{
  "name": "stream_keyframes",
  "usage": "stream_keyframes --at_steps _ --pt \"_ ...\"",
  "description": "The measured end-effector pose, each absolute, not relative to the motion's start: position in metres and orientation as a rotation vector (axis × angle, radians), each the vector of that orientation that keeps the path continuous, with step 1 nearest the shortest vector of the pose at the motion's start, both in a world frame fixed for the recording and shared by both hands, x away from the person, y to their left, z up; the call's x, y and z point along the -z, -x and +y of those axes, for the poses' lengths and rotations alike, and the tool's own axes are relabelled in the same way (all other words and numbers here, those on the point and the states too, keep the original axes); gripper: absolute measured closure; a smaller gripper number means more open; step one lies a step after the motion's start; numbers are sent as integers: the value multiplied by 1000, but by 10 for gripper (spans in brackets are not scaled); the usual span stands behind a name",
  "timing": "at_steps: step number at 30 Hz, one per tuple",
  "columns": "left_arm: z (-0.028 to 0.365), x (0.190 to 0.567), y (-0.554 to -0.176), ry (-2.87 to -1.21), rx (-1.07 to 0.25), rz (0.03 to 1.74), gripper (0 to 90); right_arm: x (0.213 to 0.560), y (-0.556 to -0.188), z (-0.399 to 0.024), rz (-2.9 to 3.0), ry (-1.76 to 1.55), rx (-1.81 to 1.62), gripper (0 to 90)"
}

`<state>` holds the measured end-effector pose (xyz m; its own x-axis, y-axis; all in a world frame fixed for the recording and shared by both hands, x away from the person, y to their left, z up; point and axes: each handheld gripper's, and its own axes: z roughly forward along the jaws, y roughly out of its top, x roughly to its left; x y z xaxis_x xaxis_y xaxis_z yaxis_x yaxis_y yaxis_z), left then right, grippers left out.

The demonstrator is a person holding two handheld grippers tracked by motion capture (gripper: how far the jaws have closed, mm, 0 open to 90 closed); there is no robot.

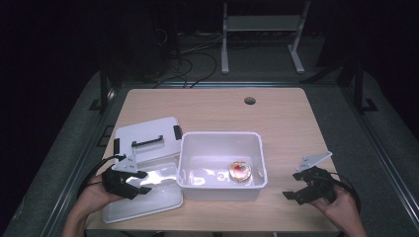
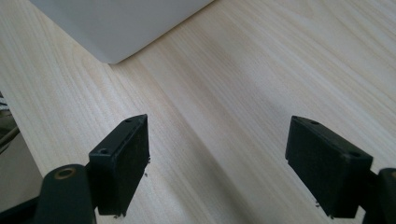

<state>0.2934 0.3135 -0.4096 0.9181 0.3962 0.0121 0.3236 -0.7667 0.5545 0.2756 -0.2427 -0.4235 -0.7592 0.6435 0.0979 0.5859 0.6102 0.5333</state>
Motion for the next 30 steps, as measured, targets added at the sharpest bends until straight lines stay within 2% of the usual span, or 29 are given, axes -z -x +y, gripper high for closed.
stream_keyframes --at_steps 5,12,30 --pt "314 412 -296 -2548 -141 534 461 426 -274 -242 2723 -1041 -844 211" --pt "308 411 -304 -2663 -124 501 548 426 -270 -245 2707 -1036 -826 202" --pt "305 425 -317 -2765 -12 438 834 426 -269 -246 2703 -1028 -842 204"
